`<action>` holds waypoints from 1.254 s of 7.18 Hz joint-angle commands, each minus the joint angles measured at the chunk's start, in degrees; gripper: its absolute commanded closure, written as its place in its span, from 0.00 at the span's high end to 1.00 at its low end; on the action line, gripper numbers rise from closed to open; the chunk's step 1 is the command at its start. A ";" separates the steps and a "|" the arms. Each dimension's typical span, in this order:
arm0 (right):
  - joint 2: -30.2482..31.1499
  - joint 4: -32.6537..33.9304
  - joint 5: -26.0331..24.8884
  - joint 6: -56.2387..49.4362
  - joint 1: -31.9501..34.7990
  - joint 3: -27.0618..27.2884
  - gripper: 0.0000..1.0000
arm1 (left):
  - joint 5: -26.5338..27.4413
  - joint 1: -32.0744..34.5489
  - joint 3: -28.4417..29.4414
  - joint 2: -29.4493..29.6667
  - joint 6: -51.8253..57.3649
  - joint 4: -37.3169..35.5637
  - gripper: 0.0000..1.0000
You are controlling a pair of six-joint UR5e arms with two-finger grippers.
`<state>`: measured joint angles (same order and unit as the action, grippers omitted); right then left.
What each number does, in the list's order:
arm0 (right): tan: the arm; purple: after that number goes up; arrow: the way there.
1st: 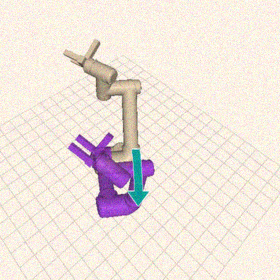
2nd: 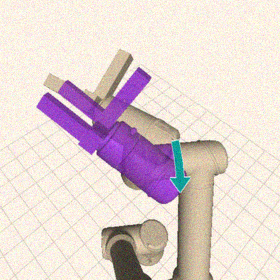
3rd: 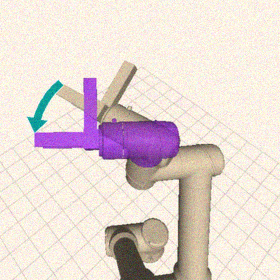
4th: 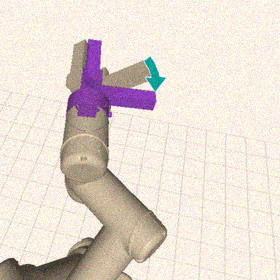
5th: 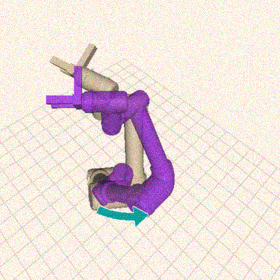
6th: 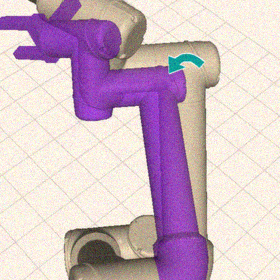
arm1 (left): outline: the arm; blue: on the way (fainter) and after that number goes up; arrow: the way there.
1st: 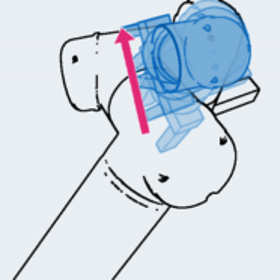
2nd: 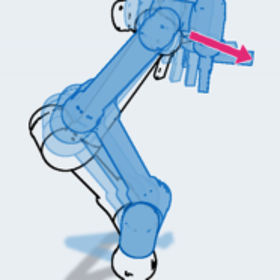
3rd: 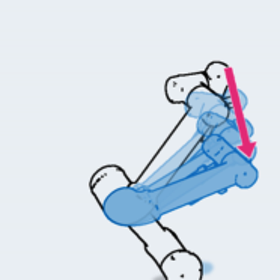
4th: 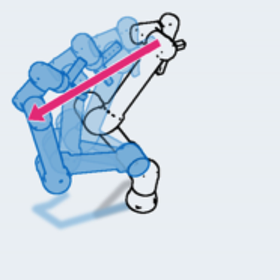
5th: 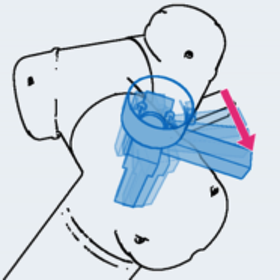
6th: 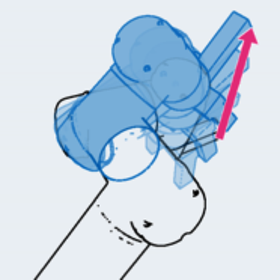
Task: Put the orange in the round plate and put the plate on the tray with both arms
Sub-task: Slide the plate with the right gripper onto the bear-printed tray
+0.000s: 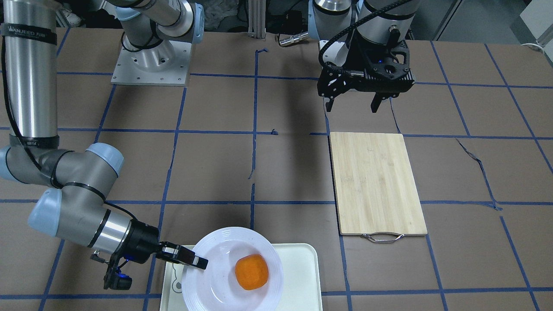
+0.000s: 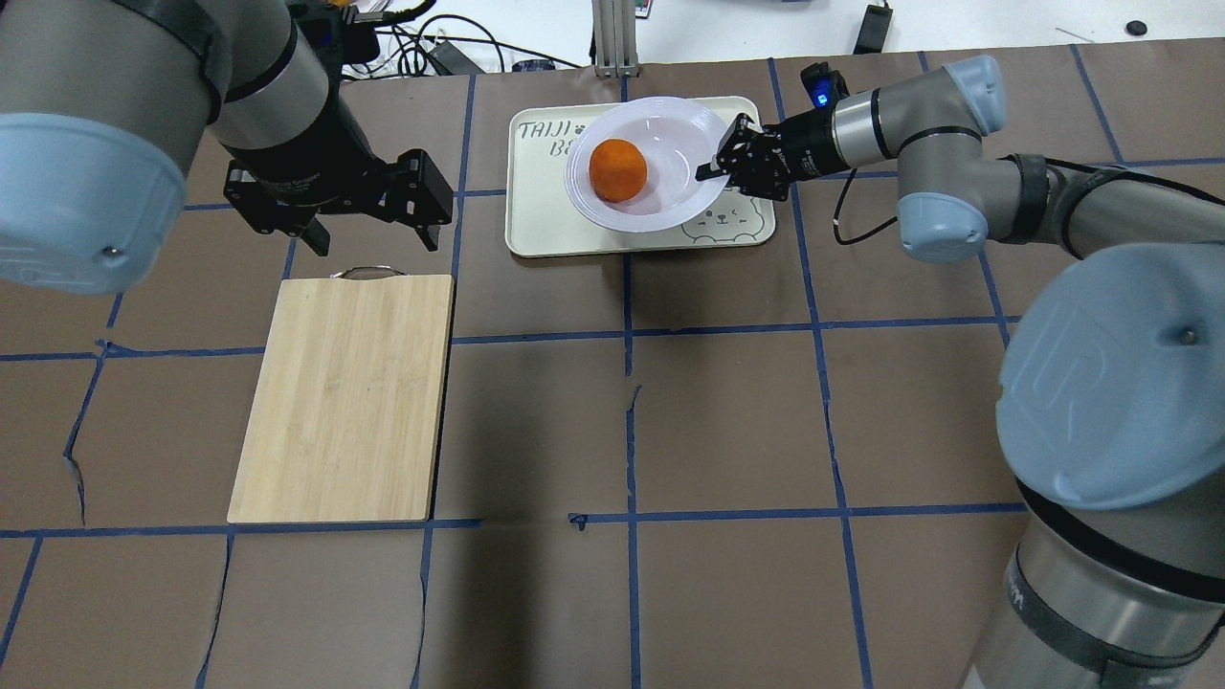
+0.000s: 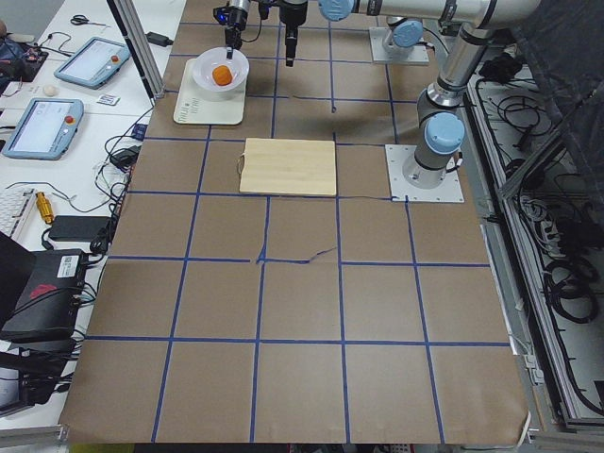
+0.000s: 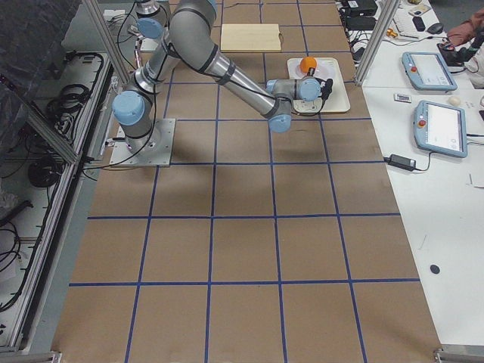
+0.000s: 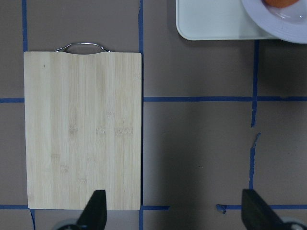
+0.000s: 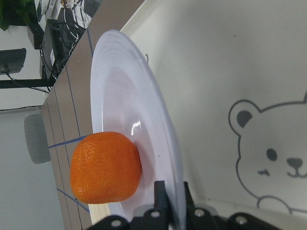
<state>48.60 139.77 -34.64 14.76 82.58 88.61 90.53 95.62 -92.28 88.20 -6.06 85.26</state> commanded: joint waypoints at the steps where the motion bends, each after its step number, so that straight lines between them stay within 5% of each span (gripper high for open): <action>1: -2.98 0.15 0.37 -0.08 0.04 -2.39 0.03 | 0.00 0.00 0.00 0.04 0.00 0.00 1.00; 5: -4.39 0.15 0.19 -0.17 0.04 -2.04 0.17 | 0.00 0.00 0.00 0.04 0.00 0.00 1.00; 6: -4.22 0.15 -0.24 -0.17 0.04 -2.39 0.26 | 0.00 0.00 0.00 -0.05 0.00 0.00 1.00; 8: -3.69 0.06 -2.08 -2.09 -0.05 -2.30 0.65 | -0.09 -0.08 0.00 0.04 0.00 0.00 1.00; 9: -3.08 -0.02 -6.10 -2.27 -0.05 -2.74 0.68 | -0.09 -0.08 -0.09 0.04 0.00 0.00 1.00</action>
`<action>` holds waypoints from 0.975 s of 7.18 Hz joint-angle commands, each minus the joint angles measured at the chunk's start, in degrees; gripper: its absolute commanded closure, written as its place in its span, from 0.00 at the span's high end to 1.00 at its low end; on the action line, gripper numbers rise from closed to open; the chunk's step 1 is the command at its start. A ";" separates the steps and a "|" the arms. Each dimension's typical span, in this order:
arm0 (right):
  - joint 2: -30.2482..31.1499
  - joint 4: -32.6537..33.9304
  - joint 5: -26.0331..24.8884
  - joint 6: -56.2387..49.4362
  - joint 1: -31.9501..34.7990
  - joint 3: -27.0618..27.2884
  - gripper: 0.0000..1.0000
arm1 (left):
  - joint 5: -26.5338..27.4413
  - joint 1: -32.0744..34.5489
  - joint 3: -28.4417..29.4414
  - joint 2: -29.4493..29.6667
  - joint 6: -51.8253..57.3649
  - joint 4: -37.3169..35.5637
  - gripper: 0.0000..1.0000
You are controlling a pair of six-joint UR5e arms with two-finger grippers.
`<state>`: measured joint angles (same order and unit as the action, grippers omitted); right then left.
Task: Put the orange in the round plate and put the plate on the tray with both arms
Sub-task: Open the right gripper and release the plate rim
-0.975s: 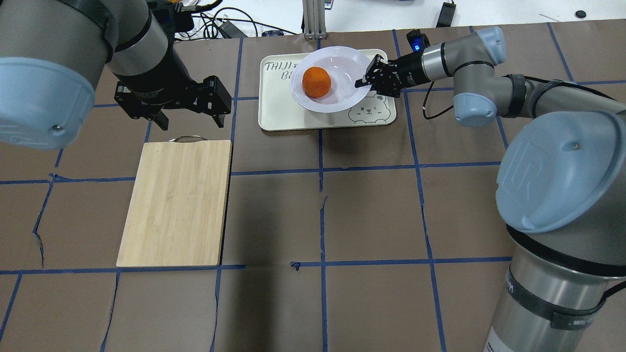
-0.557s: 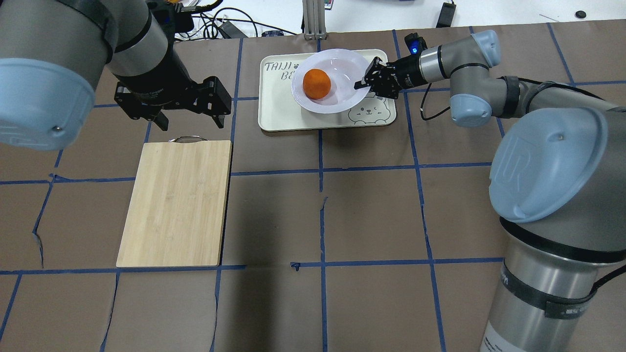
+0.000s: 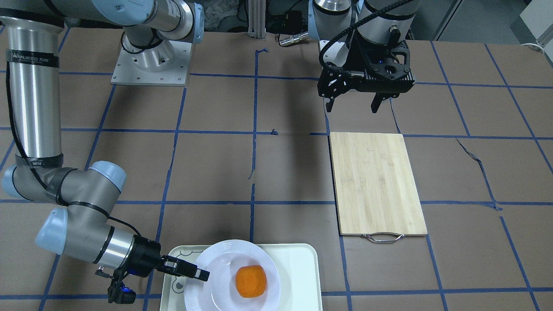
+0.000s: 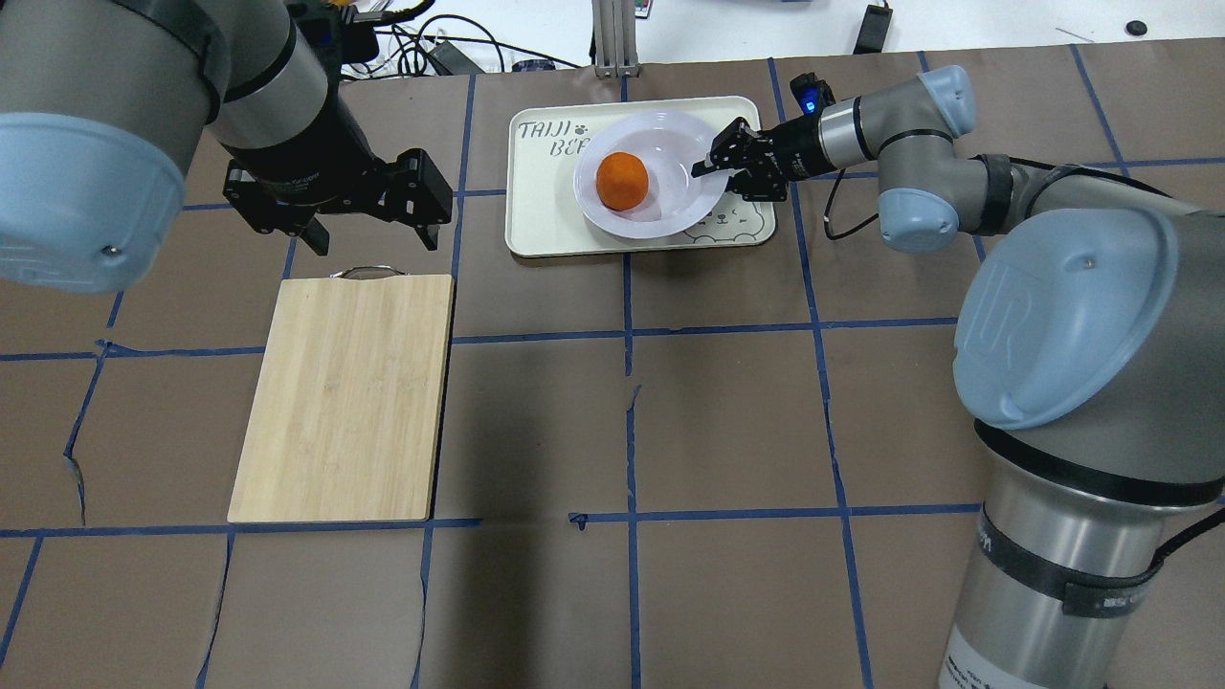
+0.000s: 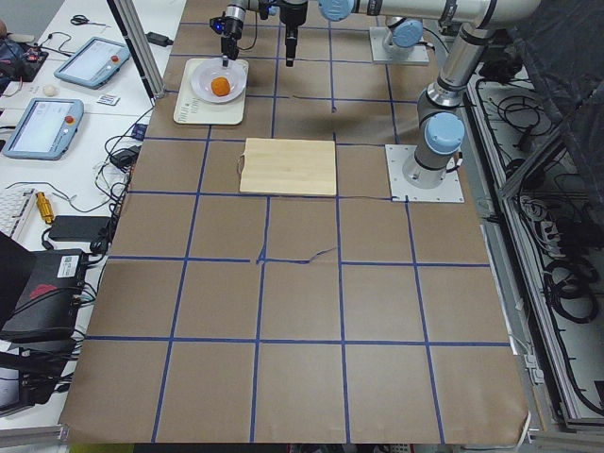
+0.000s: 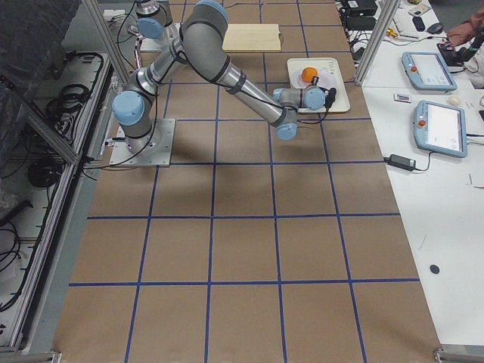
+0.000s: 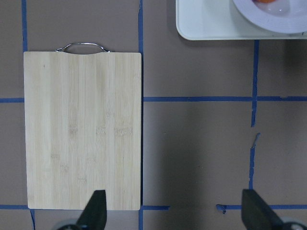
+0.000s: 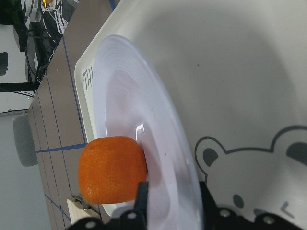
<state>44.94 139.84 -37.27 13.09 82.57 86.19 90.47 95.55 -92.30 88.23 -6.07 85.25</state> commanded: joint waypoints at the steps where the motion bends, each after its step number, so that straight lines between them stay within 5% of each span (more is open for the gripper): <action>1: 1.28 -0.27 -9.78 -4.52 -0.30 -0.49 0.72 | 0.06 0.08 0.02 0.01 0.00 0.00 1.00; 3: 5.30 -4.71 -25.06 -7.37 -0.30 -2.42 0.76 | -0.03 -0.01 0.02 0.10 0.00 0.00 1.00; 5: 11.80 -20.85 -36.86 -9.91 0.05 -6.10 0.77 | -0.12 -0.01 0.02 0.10 0.00 0.00 1.00; 7: 18.13 -28.89 -47.40 -10.01 3.63 -6.56 0.78 | -0.03 -0.01 0.02 0.01 0.00 0.00 1.00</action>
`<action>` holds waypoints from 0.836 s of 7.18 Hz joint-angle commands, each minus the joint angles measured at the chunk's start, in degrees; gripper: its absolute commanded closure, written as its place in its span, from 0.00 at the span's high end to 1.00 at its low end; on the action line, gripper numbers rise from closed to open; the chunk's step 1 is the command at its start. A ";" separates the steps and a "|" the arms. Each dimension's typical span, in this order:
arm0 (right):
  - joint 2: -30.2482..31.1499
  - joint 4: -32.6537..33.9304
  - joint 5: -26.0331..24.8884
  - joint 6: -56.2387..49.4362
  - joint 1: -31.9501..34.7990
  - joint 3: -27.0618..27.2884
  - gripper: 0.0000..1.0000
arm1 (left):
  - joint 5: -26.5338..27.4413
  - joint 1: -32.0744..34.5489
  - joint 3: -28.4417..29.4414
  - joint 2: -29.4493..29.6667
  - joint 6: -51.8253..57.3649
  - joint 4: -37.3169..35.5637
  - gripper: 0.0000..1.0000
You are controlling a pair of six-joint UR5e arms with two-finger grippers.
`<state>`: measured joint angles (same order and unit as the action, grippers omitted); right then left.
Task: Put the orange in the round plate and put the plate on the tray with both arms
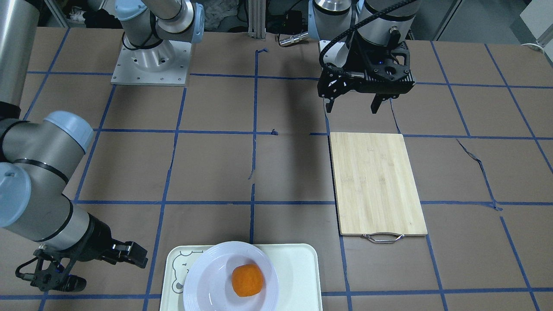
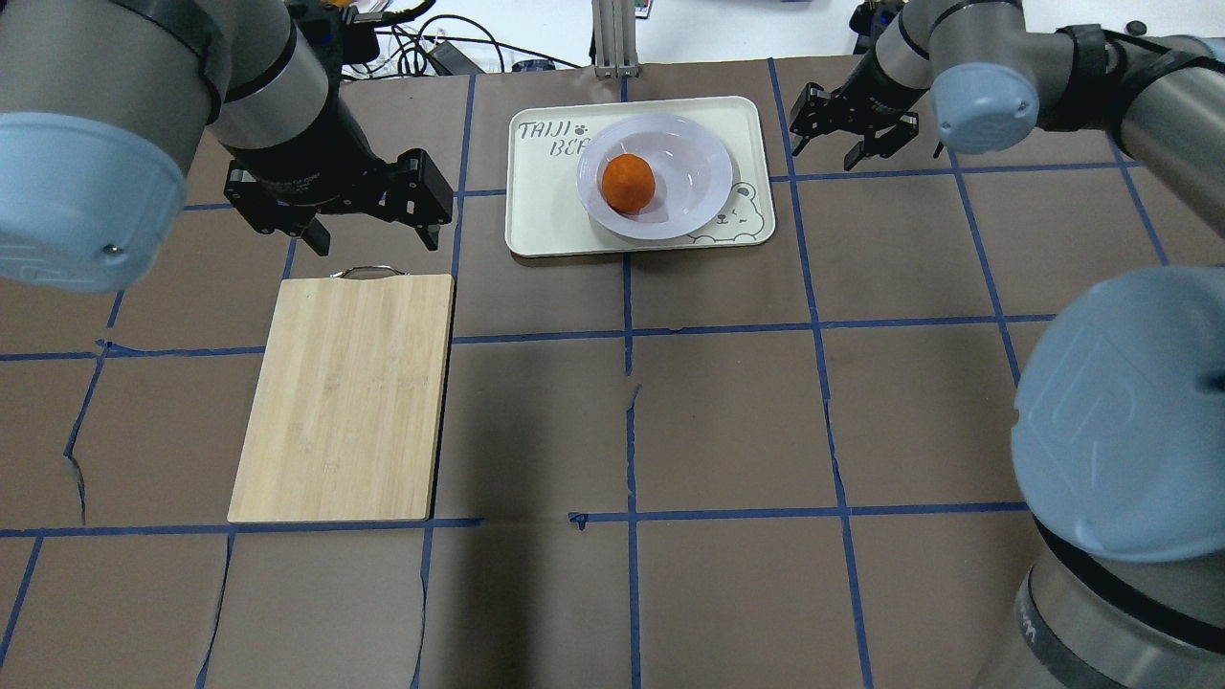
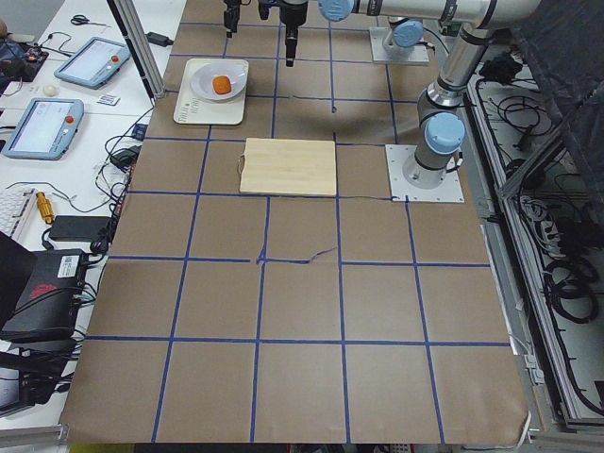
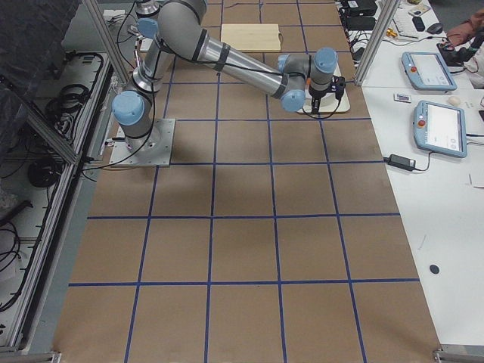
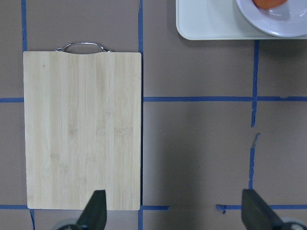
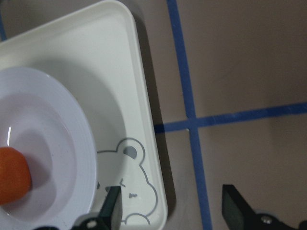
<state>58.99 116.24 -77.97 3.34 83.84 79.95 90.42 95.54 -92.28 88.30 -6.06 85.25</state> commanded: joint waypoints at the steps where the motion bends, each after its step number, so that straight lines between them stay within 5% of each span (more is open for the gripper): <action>1: 8.72 -11.50 -11.36 -0.18 5.08 0.38 0.79 | -0.15 0.00 0.00 0.03 0.00 0.00 1.00; 3: 16.03 -21.88 -14.57 -0.44 5.99 0.21 0.80 | 0.02 0.09 0.09 -0.23 0.00 0.00 1.00; 6: 21.76 -27.82 -13.87 -0.35 6.60 0.47 0.81 | 0.02 0.00 -0.09 -0.23 0.00 0.00 1.00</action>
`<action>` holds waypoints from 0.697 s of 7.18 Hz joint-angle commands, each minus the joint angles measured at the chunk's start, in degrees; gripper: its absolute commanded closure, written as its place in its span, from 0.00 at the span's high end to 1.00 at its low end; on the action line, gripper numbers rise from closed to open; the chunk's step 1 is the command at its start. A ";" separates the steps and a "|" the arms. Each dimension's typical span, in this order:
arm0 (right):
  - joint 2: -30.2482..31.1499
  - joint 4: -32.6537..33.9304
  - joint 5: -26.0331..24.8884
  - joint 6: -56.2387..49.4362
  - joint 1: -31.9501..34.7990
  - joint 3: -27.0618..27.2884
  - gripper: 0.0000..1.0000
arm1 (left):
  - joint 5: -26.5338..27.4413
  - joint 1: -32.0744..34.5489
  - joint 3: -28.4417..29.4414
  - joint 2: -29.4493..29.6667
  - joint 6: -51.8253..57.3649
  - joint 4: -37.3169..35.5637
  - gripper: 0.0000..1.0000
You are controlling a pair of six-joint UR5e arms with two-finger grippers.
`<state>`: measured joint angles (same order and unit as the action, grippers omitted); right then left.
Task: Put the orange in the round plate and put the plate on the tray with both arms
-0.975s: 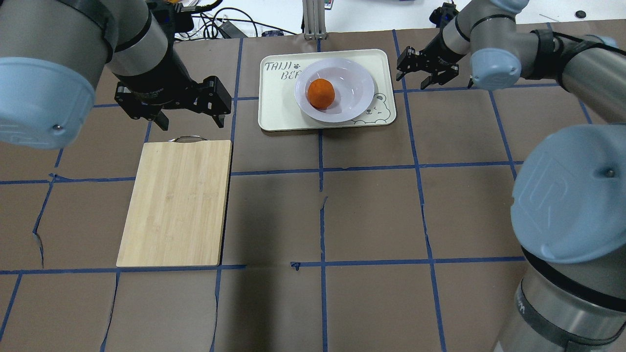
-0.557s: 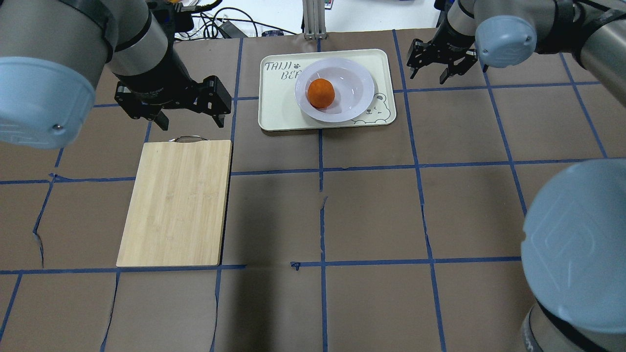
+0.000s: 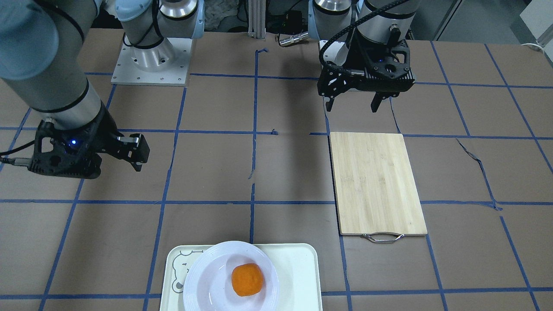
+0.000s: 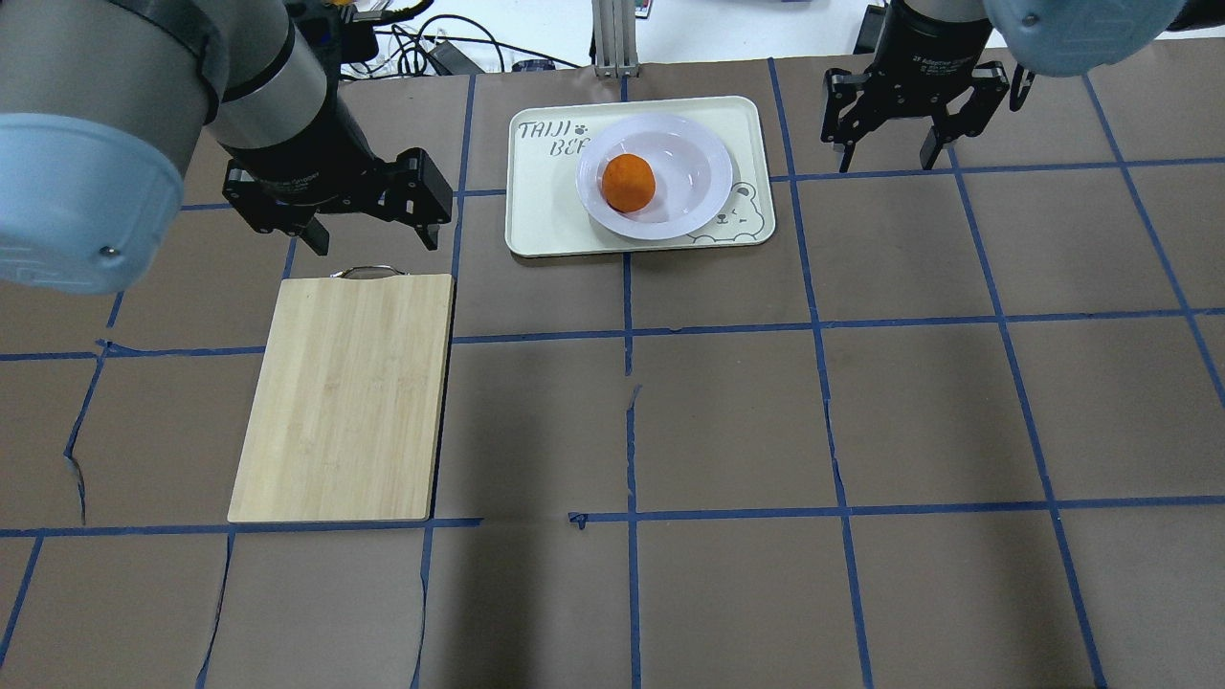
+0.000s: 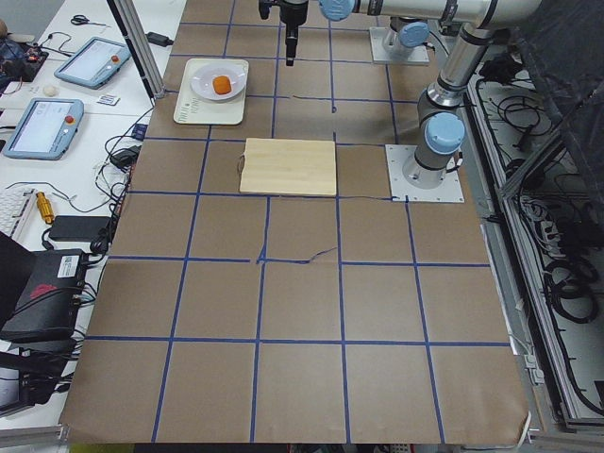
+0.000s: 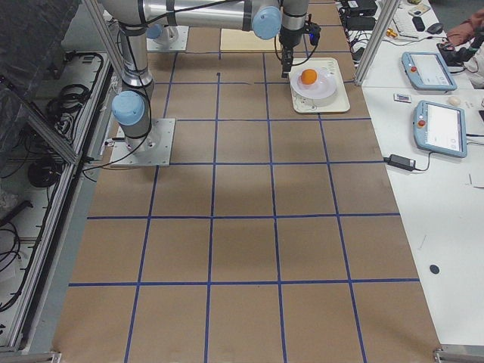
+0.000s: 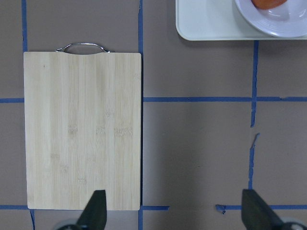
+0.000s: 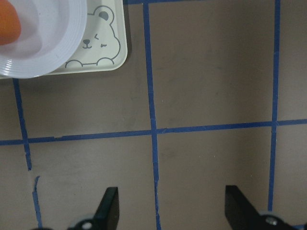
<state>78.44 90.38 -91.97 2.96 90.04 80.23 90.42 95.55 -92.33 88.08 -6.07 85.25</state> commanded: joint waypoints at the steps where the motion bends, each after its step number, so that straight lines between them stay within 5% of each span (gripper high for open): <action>1: 3.20 -2.57 0.30 -0.06 0.49 0.19 0.81 | 0.02 -0.02 -0.04 -0.10 0.00 0.00 1.00; 5: 4.97 -2.67 0.74 -0.41 0.66 0.36 0.81 | -0.15 -0.02 -0.04 -0.10 0.00 0.00 1.00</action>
<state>82.82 87.71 -91.36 2.58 90.65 80.52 90.33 95.54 -92.37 87.99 -6.07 85.25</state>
